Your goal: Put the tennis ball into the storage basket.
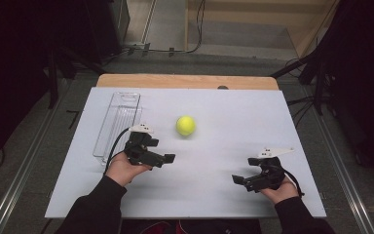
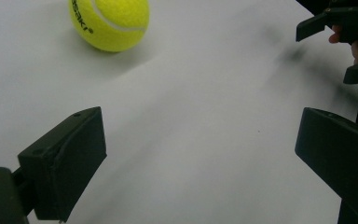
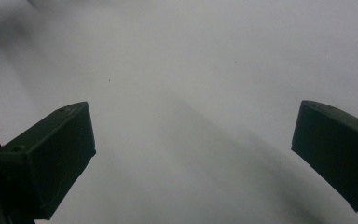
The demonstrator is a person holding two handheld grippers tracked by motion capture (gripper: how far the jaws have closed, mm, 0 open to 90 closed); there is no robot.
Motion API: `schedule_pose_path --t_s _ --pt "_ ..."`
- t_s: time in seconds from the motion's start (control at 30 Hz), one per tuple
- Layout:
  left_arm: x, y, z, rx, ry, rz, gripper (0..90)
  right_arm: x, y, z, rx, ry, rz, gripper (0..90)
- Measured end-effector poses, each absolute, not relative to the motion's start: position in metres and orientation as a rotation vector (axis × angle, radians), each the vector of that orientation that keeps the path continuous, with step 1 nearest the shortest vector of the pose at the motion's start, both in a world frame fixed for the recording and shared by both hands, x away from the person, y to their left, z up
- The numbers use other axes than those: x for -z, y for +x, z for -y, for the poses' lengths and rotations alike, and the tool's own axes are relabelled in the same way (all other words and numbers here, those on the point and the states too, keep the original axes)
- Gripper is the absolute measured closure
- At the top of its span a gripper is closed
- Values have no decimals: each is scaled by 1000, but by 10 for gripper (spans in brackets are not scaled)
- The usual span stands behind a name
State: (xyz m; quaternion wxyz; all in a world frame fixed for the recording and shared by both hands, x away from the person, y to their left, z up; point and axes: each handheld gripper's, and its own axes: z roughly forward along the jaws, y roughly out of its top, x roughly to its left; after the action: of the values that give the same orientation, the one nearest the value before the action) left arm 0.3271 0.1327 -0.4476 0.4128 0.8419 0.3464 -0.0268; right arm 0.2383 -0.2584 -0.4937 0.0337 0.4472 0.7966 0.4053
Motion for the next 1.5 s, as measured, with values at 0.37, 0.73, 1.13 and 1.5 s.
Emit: schedule_pose_path --t_s 0.37,0.73,1.13,1.5 --pt "444 343 -123 59 2129 -870 20 494 239 259 -1245 1370 -2461 0" --pt "444 360 -114 27 2145 -877 21 495 239 259 -1252 1360 -2466 0" --pt "443 384 -105 30 2144 -906 21 495 239 259 -1252 1359 -2467 0" --pt "439 404 -95 14 2140 -913 22 495 239 259 -1250 1363 -2469 0"
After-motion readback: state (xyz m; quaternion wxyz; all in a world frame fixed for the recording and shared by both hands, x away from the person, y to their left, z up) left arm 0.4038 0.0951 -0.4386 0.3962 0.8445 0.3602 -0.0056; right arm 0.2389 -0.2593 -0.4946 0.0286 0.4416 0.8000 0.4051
